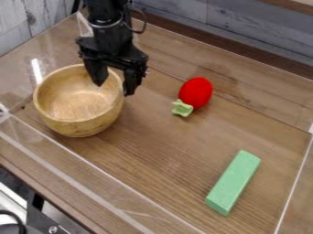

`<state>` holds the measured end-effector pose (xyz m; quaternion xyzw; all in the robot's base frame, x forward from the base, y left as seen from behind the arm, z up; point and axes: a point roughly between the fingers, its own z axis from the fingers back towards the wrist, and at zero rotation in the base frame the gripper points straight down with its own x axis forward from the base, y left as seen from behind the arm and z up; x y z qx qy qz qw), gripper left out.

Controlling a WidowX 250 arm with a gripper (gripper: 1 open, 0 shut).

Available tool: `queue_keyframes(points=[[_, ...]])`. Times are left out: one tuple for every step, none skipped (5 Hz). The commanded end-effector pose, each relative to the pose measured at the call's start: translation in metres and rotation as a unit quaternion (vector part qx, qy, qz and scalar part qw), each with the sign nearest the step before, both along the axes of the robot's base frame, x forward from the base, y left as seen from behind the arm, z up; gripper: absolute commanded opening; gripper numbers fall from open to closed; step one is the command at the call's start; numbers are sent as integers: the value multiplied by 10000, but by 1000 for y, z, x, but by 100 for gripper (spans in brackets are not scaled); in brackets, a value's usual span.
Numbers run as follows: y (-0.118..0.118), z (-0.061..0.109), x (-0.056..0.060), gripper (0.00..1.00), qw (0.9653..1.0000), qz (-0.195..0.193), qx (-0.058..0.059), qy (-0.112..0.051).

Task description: Remove the green block from the brown bowl and put it on the table

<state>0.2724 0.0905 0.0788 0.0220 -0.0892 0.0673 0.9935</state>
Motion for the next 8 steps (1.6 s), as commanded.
queue_keyframes(points=[[-11,5,10,100,9997,-43,83,-205],[-14,4,4,100,9997,-252,50,-48],[-18,4,-2,100,9988,-478,9,92],[-28,-9,1,100,9971,-724,-34,237],[-72,-8,3,100,9923,-1220,-95,207],[-109,4,-2,100,9880,-1511,-200,237],[-112,12,-3,0,9865,-1606,-199,248],[-103,8,0,0,9886,-1468,-198,264]])
